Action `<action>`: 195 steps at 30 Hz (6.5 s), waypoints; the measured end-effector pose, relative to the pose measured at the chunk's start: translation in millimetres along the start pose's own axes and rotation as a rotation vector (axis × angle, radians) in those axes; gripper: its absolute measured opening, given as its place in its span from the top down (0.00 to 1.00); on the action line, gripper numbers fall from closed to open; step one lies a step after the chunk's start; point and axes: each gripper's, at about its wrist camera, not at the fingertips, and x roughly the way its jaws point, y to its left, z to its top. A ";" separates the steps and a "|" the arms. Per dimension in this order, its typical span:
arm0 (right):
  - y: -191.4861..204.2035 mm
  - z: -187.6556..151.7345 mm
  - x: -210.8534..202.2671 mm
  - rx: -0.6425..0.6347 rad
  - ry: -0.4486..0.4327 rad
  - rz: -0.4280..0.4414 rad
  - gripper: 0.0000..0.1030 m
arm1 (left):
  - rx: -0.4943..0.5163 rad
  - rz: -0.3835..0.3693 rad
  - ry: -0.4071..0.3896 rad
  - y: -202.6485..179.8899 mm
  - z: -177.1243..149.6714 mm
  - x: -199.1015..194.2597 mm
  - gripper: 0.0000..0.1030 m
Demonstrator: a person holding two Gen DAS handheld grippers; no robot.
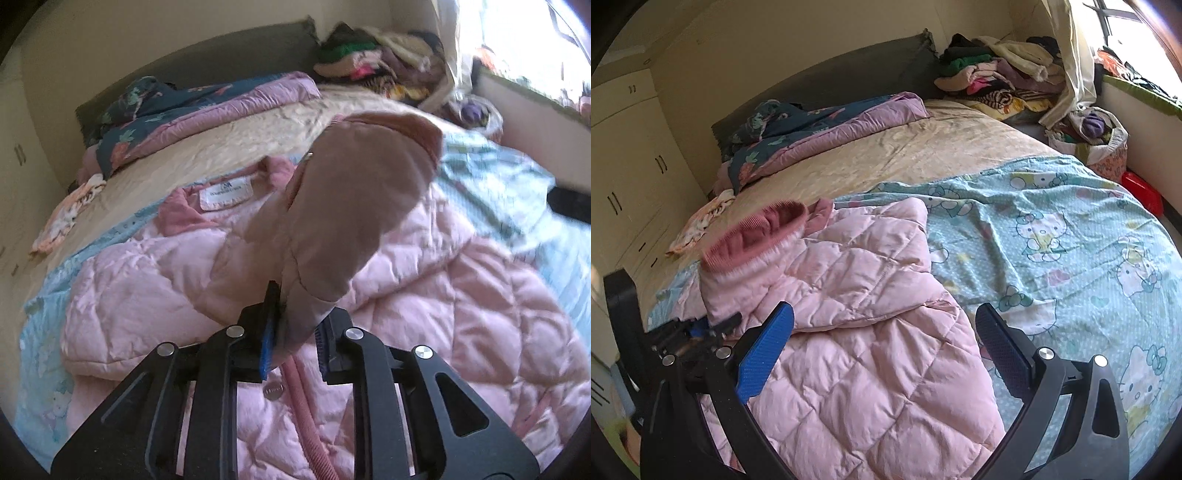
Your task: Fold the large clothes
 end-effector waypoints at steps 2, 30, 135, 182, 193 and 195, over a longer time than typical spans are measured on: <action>-1.0 -1.0 1.0 0.002 0.003 -0.002 0.05 | 0.026 -0.003 0.012 -5.8 -4.5 2.3 0.80; 29.8 -11.3 26.3 -0.041 0.074 0.059 0.05 | -0.066 -0.079 0.009 67.5 -20.1 -46.9 0.09; 174.9 11.7 106.6 -0.434 0.133 0.047 0.39 | -0.297 -0.178 0.101 225.3 -67.4 44.2 0.24; 187.3 -27.4 108.2 -0.361 0.130 0.064 0.06 | -0.367 -0.206 0.056 222.8 -46.2 -6.3 0.09; 189.1 -27.0 74.6 -0.320 0.087 0.075 0.05 | -0.357 -0.196 0.029 218.9 -38.1 -29.0 0.09; 189.4 -25.7 68.2 -0.319 0.078 0.074 0.05 | -0.349 -0.200 0.027 217.0 -36.7 -34.0 0.09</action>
